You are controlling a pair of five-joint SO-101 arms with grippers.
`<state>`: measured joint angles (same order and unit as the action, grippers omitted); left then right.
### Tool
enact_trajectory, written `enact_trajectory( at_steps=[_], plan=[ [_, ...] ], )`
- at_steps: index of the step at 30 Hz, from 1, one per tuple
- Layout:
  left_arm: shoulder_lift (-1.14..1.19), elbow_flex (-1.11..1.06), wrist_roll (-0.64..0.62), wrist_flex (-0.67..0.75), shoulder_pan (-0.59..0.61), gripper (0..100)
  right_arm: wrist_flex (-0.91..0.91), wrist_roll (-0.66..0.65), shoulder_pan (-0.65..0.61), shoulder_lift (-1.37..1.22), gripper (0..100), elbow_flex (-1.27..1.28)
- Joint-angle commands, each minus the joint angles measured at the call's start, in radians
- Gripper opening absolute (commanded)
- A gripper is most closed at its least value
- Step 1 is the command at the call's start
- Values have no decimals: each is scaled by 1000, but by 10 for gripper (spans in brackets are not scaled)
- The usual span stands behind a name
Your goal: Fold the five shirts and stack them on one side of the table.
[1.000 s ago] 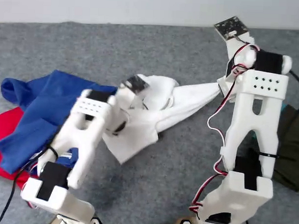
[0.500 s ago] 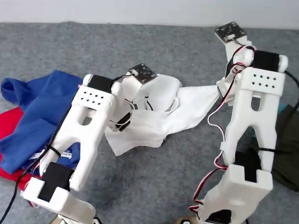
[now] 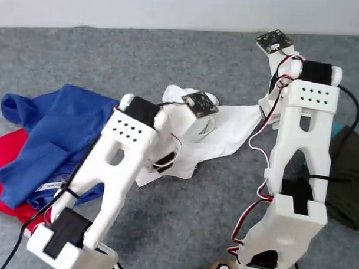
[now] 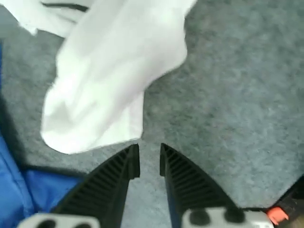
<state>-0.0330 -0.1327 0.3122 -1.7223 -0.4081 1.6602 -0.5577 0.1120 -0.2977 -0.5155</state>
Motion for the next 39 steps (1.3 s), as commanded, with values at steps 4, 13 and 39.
enact_trajectory(
  at_steps=[4, 13, 39],
  plan=[
    [-46, -209, 0, 180, 127, 206, -12, -3, 10, 15, 10, -5],
    [-44, -412, 35, 428, 181, 217, -15, -3, -4, 15, 10, -5],
    [404, -39, 9, 275, 207, 15, 67, -3, -41, 24, 10, -77]
  ],
)
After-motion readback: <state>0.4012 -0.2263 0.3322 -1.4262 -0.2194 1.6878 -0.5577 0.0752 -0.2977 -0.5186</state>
